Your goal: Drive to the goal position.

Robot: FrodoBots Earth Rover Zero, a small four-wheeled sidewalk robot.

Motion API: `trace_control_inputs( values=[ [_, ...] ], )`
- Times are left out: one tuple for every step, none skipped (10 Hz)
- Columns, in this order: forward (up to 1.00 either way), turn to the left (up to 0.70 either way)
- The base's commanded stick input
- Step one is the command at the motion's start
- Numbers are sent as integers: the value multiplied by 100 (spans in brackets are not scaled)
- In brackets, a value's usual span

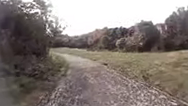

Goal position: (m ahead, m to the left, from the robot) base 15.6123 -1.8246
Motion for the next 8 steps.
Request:
trace_control_inputs(
  values=[
    [70, 0],
    [70, 0],
    [70, 0],
    [70, 0],
    [70, 0],
    [70, 0],
    [78, 0],
    [85, 0]
  ],
)
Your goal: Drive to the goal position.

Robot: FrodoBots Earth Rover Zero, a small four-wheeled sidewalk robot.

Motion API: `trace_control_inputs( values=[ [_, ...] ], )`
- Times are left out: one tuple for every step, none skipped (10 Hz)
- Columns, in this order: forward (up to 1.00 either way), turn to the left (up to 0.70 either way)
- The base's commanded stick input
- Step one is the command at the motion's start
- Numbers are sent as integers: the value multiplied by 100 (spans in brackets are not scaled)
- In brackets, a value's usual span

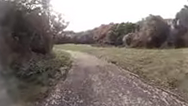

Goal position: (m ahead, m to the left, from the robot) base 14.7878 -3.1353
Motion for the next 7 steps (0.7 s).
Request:
trace_control_inputs(
  values=[
    [85, 0],
    [85, 0],
    [85, 0],
    [85, 0],
    [85, 0],
    [85, 0],
    [85, 0]
  ],
)
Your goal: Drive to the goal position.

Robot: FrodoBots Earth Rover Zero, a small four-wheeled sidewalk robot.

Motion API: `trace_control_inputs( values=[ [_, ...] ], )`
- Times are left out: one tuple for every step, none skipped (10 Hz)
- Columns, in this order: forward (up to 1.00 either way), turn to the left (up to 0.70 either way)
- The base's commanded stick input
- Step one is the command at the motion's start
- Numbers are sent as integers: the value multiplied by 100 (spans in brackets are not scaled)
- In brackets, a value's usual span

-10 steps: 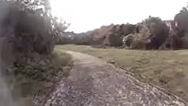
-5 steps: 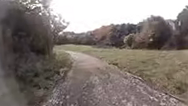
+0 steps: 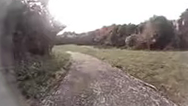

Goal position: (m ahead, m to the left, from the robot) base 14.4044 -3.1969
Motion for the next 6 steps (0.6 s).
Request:
trace_control_inputs(
  values=[
    [85, 0],
    [85, 0],
    [85, 0],
    [85, 0],
    [85, 0],
    [85, 0]
  ],
)
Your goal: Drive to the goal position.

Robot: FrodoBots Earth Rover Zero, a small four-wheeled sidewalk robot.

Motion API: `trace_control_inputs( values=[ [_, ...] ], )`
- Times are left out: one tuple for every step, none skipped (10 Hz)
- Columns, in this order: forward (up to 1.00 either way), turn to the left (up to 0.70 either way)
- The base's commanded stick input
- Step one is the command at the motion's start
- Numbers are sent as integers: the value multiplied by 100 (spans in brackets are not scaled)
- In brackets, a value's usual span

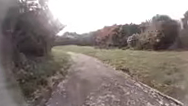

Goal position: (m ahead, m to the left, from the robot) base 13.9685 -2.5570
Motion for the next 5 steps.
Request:
trace_control_inputs(
  values=[
    [85, 0],
    [85, 0],
    [85, 0],
    [85, 0],
    [85, 0]
  ],
)
